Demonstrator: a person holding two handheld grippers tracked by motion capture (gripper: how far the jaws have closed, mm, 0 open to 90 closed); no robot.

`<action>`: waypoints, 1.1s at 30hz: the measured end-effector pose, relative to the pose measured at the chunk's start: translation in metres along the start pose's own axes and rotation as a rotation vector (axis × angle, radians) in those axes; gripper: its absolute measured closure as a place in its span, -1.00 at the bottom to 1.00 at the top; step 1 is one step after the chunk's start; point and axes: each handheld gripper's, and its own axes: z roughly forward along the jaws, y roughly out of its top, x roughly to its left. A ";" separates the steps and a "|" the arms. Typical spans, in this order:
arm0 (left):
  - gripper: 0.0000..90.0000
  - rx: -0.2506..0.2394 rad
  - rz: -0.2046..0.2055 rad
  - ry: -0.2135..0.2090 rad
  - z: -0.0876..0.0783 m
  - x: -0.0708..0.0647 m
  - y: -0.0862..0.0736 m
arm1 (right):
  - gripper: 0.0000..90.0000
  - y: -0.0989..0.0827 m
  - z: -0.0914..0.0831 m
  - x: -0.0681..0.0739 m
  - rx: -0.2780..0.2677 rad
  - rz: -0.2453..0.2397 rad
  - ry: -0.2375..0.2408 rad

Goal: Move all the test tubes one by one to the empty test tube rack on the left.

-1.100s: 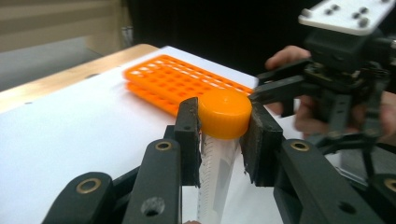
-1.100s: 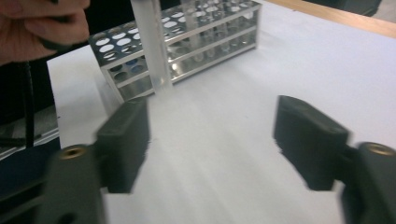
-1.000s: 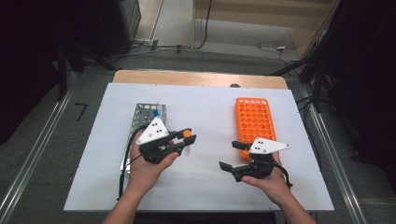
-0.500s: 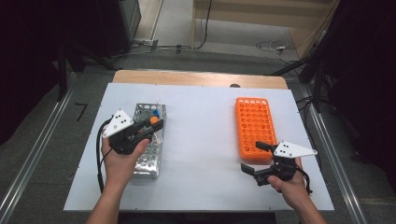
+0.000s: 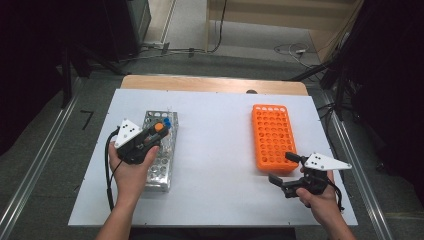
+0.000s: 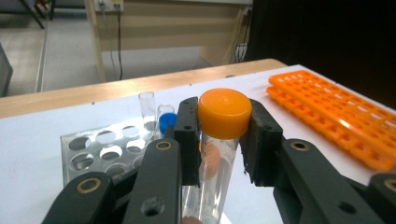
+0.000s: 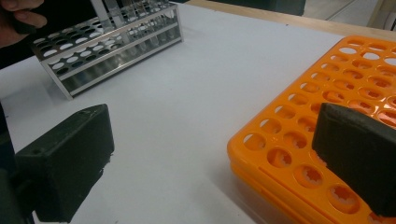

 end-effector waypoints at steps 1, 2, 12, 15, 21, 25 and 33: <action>0.57 0.010 0.002 0.000 0.000 0.000 -0.001 | -1.00 0.000 0.000 -0.001 0.001 0.001 -0.003; 0.57 0.021 0.000 0.001 0.000 0.000 -0.002 | -1.00 -0.001 0.000 -0.001 0.002 0.006 -0.005; 0.55 0.088 0.038 0.031 -0.003 -0.007 -0.006 | -1.00 -0.003 0.000 -0.007 0.000 0.008 -0.025; 0.54 0.115 0.033 0.026 -0.003 -0.008 -0.010 | -1.00 -0.003 -0.001 -0.008 -0.002 0.013 -0.029; 0.46 0.159 0.010 0.031 0.004 -0.004 -0.012 | -1.00 -0.004 0.001 -0.010 0.001 0.018 -0.034; 0.50 0.168 0.023 0.042 0.008 -0.004 -0.010 | -1.00 -0.004 0.001 -0.011 -0.001 0.020 -0.037; 0.63 0.247 0.122 0.106 0.014 -0.014 -0.003 | -1.00 -0.004 0.002 -0.013 -0.001 0.023 -0.042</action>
